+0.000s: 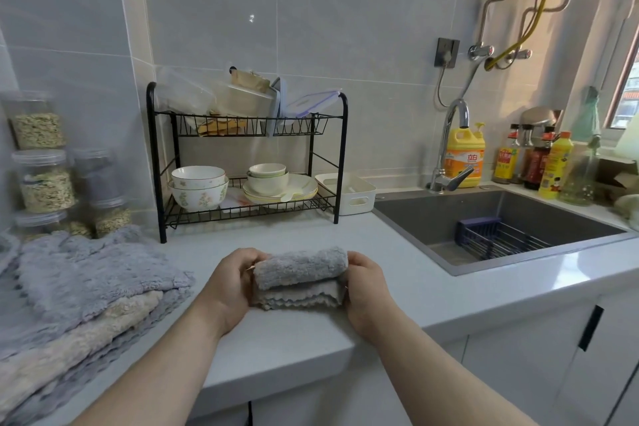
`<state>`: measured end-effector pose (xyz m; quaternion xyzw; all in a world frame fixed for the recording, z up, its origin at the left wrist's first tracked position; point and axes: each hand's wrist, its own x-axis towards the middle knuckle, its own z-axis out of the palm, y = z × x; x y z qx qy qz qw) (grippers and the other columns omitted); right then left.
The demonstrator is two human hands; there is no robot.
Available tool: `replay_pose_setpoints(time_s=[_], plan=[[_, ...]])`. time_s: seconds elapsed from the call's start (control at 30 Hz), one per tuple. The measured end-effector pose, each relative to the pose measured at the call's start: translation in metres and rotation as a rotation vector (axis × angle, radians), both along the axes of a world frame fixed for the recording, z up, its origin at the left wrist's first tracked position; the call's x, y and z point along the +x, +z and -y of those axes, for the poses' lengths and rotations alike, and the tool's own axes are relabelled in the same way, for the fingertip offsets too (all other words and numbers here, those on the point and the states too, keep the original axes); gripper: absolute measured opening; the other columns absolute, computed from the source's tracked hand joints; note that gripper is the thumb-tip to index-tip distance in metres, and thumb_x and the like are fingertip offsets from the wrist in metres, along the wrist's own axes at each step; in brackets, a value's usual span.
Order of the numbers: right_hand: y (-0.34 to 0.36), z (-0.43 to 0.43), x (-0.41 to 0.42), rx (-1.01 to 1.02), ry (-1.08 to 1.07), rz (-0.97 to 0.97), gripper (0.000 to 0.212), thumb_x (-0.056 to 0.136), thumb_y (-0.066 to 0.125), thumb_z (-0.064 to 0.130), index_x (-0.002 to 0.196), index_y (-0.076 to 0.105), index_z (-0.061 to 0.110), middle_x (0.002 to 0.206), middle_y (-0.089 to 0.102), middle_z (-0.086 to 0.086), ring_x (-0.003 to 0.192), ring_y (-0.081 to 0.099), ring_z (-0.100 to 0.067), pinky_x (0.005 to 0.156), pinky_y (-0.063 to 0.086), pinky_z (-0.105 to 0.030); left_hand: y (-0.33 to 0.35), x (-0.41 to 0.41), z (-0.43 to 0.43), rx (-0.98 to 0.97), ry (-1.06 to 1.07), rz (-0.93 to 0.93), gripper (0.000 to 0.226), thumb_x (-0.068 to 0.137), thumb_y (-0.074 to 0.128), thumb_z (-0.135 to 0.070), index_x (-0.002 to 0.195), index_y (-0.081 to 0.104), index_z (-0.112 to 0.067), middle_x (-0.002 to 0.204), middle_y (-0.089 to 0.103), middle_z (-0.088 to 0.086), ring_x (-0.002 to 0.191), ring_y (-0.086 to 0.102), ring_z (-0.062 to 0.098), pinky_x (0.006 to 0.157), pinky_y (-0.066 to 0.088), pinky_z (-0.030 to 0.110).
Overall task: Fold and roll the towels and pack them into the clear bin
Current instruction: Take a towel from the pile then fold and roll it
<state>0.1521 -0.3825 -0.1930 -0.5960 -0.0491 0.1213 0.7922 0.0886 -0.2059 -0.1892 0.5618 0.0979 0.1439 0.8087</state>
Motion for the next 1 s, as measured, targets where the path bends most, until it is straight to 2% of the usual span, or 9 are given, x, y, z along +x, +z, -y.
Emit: replay_pose_setpoints(time_s=[0.1, 0.17, 0.23, 0.3, 0.4, 0.53, 0.77, 0.93, 1.0], plan=[[-0.001, -0.003, -0.006, -0.072, -0.041, 0.099, 0.018, 0.072, 0.053, 0.017, 0.074, 0.071, 0.015, 0.082, 0.069, -0.008, 0.081, 0.063, -0.029, 0.075, 0.052, -0.040, -0.008, 0.004, 0.001, 0.456, 0.162, 0.067, 0.023, 0.072, 0.072, -0.006, 0.068, 0.052, -0.017, 0.074, 0.058, 0.002, 0.067, 0.048, 0.019, 0.057, 0.041, 0.026], [-0.004, -0.005, -0.007, -0.208, -0.063, 0.233, 0.017, 0.078, 0.059, 0.028, 0.091, 0.069, 0.026, 0.098, 0.065, 0.003, 0.089, 0.059, -0.017, 0.079, 0.049, -0.032, -0.012, 0.006, 0.008, 0.722, 0.248, 0.103, 0.036, 0.072, 0.071, 0.008, 0.088, 0.055, -0.021, 0.093, 0.059, -0.002, 0.077, 0.052, 0.013, 0.063, 0.042, 0.010], [-0.008, -0.007, -0.009, -0.428, -0.024, 0.378, 0.045, 0.076, 0.059, 0.021, 0.120, 0.058, 0.033, 0.120, 0.055, 0.007, 0.106, 0.054, -0.012, 0.092, 0.048, -0.027, -0.014, 0.006, 0.010, 0.818, 0.250, 0.124, 0.051, 0.073, 0.068, 0.010, 0.109, 0.056, -0.025, 0.109, 0.059, -0.005, 0.098, 0.056, 0.009, 0.081, 0.041, 0.008], [-0.008, -0.008, -0.012, -0.555, 0.028, 0.415, 0.068, 0.066, 0.057, 0.024, 0.133, 0.045, 0.034, 0.132, 0.047, 0.004, 0.118, 0.048, -0.014, 0.104, 0.043, -0.033, -0.016, 0.008, 0.006, 0.838, 0.250, 0.134, 0.055, 0.073, 0.067, 0.009, 0.113, 0.056, -0.026, 0.115, 0.059, -0.002, 0.108, 0.056, 0.012, 0.092, 0.043, 0.020], [-0.004, -0.008, -0.017, -0.663, 0.116, 0.417, 0.079, 0.066, 0.061, 0.021, 0.139, 0.034, 0.032, 0.132, 0.039, 0.003, 0.120, 0.044, -0.015, 0.105, 0.039, -0.030, -0.015, 0.008, 0.000, 0.759, 0.223, 0.056, 0.055, 0.069, 0.066, 0.007, 0.113, 0.055, -0.026, 0.114, 0.060, 0.003, 0.102, 0.060, 0.020, 0.085, 0.049, 0.028], [-0.003, -0.006, -0.014, -0.667, 0.051, 0.419, 0.074, 0.073, 0.059, 0.006, 0.138, 0.035, 0.029, 0.128, 0.046, -0.001, 0.116, 0.049, -0.019, 0.099, 0.044, -0.029, -0.014, 0.006, -0.003, 0.609, 0.015, -0.069, 0.066, 0.064, 0.060, 0.005, 0.118, 0.049, -0.031, 0.075, 0.050, 0.010, 0.055, 0.044, 0.019, 0.048, 0.037, 0.024], [-0.007, -0.003, -0.002, -0.296, 0.000, 0.230, 0.031, 0.075, 0.064, -0.007, 0.100, 0.063, 0.011, 0.092, 0.071, -0.014, 0.079, 0.064, -0.022, 0.063, 0.050, -0.026, -0.011, 0.011, -0.005, 0.401, 0.227, 0.090, 0.042, 0.075, 0.068, 0.013, 0.106, 0.060, -0.014, 0.095, 0.067, 0.010, 0.080, 0.060, 0.020, 0.064, 0.050, 0.027], [-0.005, -0.004, -0.006, -0.137, 0.021, 0.233, 0.034, 0.088, 0.063, 0.000, 0.112, 0.054, 0.022, 0.104, 0.066, -0.020, 0.081, 0.065, -0.025, 0.058, 0.052, -0.024, -0.007, 0.008, -0.004, 0.254, 0.214, 0.123, 0.037, 0.086, 0.063, 0.006, 0.103, 0.062, -0.027, 0.098, 0.068, 0.010, 0.082, 0.066, 0.028, 0.051, 0.058, 0.035], [-0.005, -0.003, -0.007, -0.158, 0.000, 0.253, 0.044, 0.089, 0.065, 0.005, 0.123, 0.051, 0.030, 0.110, 0.061, -0.014, 0.091, 0.066, -0.026, 0.062, 0.054, -0.022, -0.009, 0.010, -0.004, 0.268, 0.231, 0.125, 0.040, 0.087, 0.063, 0.003, 0.104, 0.063, -0.033, 0.095, 0.064, 0.008, 0.085, 0.064, 0.024, 0.060, 0.060, 0.035]])
